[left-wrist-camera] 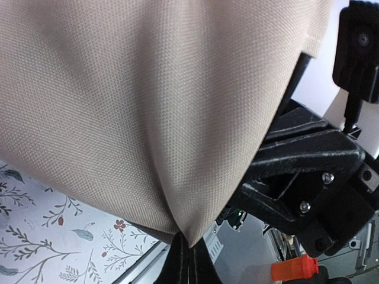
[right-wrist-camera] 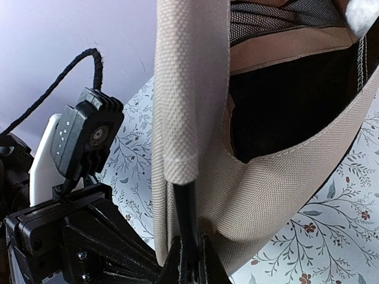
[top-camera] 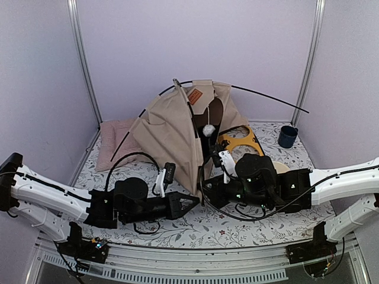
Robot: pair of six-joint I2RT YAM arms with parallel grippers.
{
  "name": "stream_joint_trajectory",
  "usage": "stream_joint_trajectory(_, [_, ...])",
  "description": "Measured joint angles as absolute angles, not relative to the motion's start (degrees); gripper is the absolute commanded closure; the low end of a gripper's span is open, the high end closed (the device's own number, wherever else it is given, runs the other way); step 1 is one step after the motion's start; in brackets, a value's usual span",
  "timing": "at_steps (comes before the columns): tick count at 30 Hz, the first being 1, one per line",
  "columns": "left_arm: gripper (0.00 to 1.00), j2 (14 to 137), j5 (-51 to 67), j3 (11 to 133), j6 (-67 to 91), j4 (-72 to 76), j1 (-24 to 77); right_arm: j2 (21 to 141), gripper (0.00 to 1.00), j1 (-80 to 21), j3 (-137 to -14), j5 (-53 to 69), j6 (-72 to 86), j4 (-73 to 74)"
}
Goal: Set up the pet tent
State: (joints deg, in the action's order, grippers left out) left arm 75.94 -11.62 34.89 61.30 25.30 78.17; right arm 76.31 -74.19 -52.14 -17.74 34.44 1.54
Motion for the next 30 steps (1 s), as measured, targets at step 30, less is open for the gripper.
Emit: stream_joint_trajectory(30, [1.0, 77.9, -6.7, 32.8, 80.8, 36.5, 74.2, 76.8, 1.0, -74.2, -50.2, -22.6, 30.6, -6.6])
